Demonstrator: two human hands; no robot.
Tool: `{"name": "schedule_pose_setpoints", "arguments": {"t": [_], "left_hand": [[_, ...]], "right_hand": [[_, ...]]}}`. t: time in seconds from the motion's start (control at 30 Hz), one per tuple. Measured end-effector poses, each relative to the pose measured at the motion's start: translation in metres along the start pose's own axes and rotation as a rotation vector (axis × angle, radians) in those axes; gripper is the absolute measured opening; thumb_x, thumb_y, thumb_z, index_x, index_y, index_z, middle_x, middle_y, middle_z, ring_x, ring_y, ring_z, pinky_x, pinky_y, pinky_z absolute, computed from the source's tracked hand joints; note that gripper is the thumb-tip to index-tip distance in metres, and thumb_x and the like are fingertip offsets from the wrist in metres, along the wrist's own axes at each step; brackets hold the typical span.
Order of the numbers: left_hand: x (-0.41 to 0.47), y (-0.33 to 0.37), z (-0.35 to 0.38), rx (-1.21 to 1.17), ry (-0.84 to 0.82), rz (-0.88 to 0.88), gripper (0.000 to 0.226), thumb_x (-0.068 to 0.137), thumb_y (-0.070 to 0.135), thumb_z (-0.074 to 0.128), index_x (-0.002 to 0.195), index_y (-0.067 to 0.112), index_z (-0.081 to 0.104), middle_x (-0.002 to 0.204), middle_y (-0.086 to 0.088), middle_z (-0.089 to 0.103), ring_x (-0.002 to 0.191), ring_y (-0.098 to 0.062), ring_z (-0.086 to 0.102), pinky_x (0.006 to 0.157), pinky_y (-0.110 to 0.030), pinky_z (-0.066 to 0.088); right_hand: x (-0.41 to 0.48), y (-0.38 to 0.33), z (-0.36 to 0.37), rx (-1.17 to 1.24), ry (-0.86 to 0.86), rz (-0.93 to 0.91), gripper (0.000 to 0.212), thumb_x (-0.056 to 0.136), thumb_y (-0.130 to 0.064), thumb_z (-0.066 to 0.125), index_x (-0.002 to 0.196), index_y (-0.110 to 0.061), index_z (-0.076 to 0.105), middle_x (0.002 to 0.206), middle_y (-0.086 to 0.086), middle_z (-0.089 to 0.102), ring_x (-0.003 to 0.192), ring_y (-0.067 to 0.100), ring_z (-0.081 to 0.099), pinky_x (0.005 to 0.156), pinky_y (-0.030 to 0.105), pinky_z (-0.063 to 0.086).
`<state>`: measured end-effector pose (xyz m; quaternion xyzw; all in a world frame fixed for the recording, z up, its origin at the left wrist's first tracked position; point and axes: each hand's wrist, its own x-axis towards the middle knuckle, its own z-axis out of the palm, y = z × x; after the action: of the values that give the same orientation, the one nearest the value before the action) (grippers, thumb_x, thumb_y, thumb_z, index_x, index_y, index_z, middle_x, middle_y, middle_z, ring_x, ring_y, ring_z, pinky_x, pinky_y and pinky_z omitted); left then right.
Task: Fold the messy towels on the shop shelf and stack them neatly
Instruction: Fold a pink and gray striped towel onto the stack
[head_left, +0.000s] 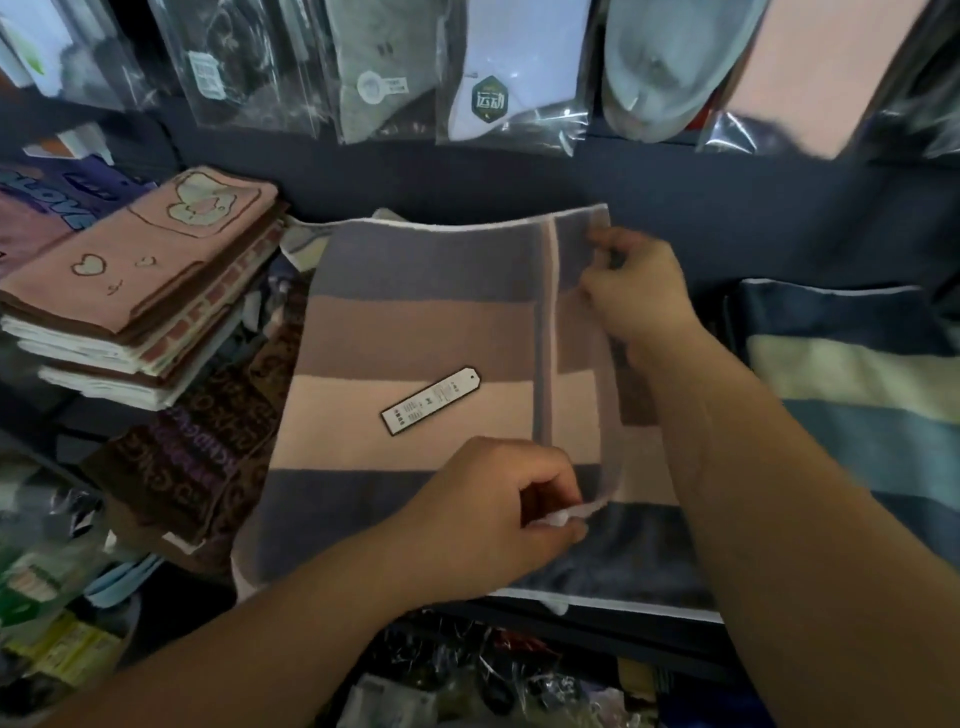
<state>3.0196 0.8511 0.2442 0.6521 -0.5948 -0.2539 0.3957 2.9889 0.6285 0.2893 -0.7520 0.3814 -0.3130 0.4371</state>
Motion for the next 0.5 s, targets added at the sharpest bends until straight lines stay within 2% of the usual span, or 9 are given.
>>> {"name": "schedule_pose_setpoints", "arguments": {"t": [0.07,0.13,0.2,0.3,0.4,0.43,0.5], "left_hand": [[0.008,-0.014,0.021,0.095,-0.05,-0.009,0.01,0.087,0.019,0.074,0.081,0.02,0.067,0.07,0.013,0.057,0.065,-0.004,0.054,0.058,-0.021,0.045],[0.012,-0.025,0.036,0.25,-0.104,0.057,0.01,0.087,0.024,0.07,0.08,0.021,0.063,0.072,0.013,0.055,0.066,-0.005,0.052,0.059,-0.027,0.044],[0.014,-0.028,0.041,0.34,-0.124,0.107,0.014,0.085,0.031,0.068,0.08,0.021,0.06,0.075,0.013,0.053,0.068,-0.008,0.052,0.06,-0.031,0.046],[0.014,-0.029,0.038,0.338,-0.148,0.095,0.017,0.083,0.04,0.068,0.083,0.024,0.062,0.075,0.016,0.05,0.07,-0.007,0.052,0.062,-0.03,0.047],[0.015,-0.03,0.032,0.255,-0.171,0.035,0.008,0.079,0.026,0.071,0.087,0.023,0.07,0.073,0.012,0.06,0.068,-0.005,0.057,0.06,-0.023,0.045],[0.016,-0.03,0.03,0.204,-0.172,0.008,0.009,0.079,0.018,0.072,0.087,0.022,0.071,0.07,0.014,0.06,0.065,-0.003,0.058,0.059,-0.018,0.043],[0.017,-0.027,0.026,0.112,-0.166,-0.048,0.016,0.079,0.01,0.072,0.087,0.023,0.074,0.066,0.018,0.061,0.061,0.0,0.058,0.056,-0.013,0.041]], "right_hand": [[-0.009,0.022,0.004,-0.058,-0.073,0.096,0.049,0.08,-0.015,0.069,0.129,-0.015,0.066,0.115,-0.001,0.068,0.099,0.016,0.066,0.088,0.033,0.058],[-0.02,0.042,0.011,-0.05,-0.135,0.17,0.038,0.075,-0.026,0.074,0.112,-0.017,0.073,0.101,0.003,0.075,0.091,0.021,0.072,0.082,0.042,0.062],[-0.03,0.056,0.017,-0.103,-0.171,0.15,0.033,0.084,-0.017,0.069,0.117,-0.016,0.074,0.107,0.006,0.075,0.098,0.02,0.071,0.089,0.034,0.058],[-0.037,0.068,0.019,-0.16,-0.197,0.118,0.048,0.091,-0.007,0.064,0.138,-0.007,0.059,0.13,0.009,0.065,0.119,0.019,0.061,0.097,0.019,0.043],[-0.037,0.07,0.019,-0.057,-0.219,0.157,0.052,0.091,0.0,0.062,0.142,-0.005,0.054,0.135,0.009,0.063,0.122,0.017,0.059,0.105,0.023,0.044],[-0.037,0.067,0.018,-0.026,-0.213,0.164,0.05,0.092,0.003,0.06,0.141,-0.004,0.054,0.134,0.009,0.063,0.12,0.017,0.06,0.103,0.023,0.047],[-0.037,0.061,0.014,0.0,-0.173,0.143,0.045,0.094,0.003,0.055,0.138,-0.007,0.058,0.127,0.006,0.066,0.109,0.013,0.064,0.086,0.012,0.052]]}}
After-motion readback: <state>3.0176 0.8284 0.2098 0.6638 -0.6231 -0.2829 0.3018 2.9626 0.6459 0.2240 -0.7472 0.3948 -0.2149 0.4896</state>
